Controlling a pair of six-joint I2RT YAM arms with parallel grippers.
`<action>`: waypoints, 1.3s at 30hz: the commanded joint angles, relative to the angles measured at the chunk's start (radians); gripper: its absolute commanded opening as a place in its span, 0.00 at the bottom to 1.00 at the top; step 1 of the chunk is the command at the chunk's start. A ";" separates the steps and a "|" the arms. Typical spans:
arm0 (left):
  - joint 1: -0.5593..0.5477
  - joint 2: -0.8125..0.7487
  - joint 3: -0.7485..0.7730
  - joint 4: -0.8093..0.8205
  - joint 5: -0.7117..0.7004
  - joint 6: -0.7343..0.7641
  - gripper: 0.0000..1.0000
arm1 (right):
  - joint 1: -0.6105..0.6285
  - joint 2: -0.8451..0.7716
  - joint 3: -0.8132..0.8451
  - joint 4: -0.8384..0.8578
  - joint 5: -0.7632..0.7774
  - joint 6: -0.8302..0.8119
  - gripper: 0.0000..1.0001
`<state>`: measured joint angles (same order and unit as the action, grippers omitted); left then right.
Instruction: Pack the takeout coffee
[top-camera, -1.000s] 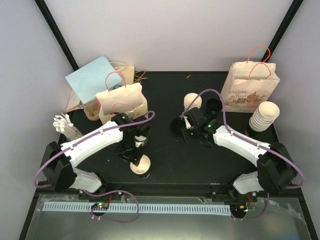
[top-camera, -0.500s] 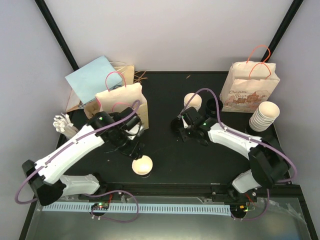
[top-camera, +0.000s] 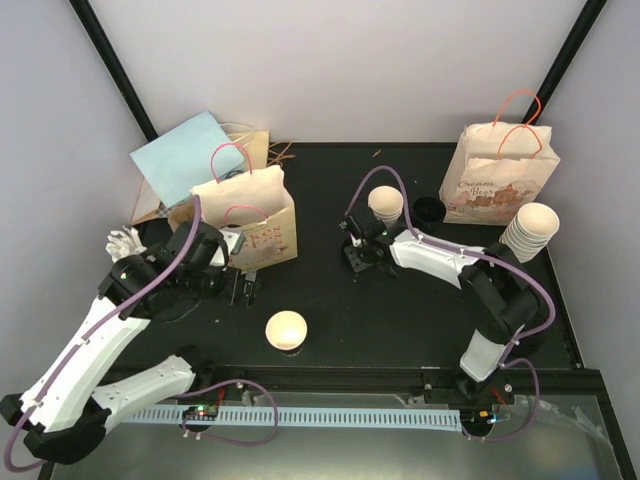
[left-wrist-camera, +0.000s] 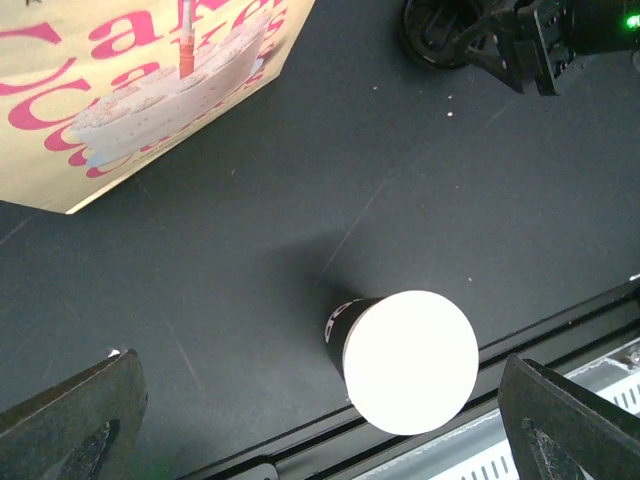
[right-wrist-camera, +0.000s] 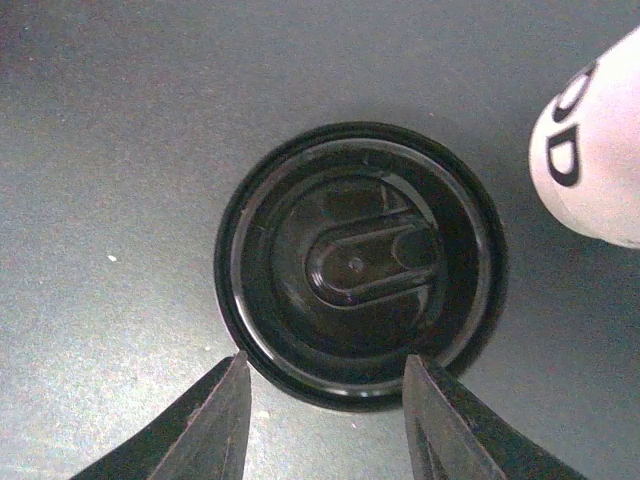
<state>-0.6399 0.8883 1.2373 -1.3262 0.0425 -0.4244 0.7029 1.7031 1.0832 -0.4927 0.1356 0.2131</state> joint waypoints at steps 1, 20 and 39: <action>0.019 -0.022 -0.043 0.052 -0.010 -0.004 0.99 | 0.023 0.049 0.044 0.025 0.029 -0.043 0.45; 0.032 -0.046 -0.090 0.065 0.011 0.019 0.99 | 0.071 0.223 0.141 -0.011 0.123 -0.078 0.42; 0.036 -0.050 -0.091 0.057 0.019 0.024 0.99 | 0.085 0.176 0.139 -0.011 0.074 -0.084 0.46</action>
<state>-0.6098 0.8505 1.1446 -1.2770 0.0486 -0.4179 0.7807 1.9160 1.2133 -0.5087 0.2226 0.1322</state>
